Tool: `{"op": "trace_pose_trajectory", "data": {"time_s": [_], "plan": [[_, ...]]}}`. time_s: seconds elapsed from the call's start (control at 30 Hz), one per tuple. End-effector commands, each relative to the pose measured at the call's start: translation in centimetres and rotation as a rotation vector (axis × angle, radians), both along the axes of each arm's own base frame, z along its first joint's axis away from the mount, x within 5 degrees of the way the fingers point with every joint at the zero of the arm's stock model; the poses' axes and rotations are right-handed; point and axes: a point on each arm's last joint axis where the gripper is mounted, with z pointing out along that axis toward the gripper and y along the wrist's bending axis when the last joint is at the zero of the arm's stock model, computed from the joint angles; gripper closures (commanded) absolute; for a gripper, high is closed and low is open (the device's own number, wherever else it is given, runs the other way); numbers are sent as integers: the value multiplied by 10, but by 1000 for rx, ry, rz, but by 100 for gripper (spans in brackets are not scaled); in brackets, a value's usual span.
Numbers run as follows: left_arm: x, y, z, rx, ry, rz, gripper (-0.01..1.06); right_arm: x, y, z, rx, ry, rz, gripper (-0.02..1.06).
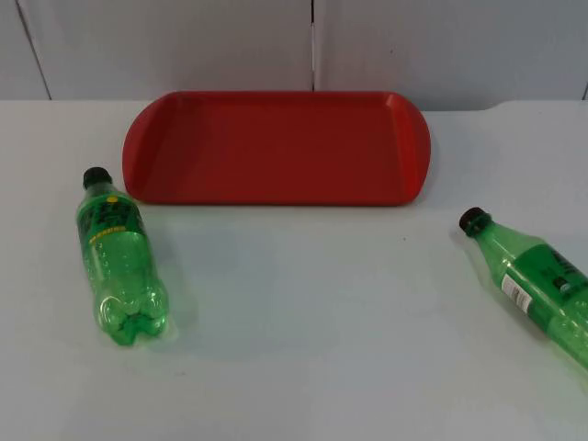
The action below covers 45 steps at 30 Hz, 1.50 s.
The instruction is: Place the bottle upright on the tray.
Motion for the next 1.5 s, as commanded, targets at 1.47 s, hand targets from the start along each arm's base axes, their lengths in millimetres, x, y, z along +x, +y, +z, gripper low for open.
{"op": "trace_pose_trajectory", "data": {"time_s": [1.47], "plan": [[143, -10, 36, -129, 137, -2, 0, 0, 0, 0, -3, -7, -7, -1]]}}
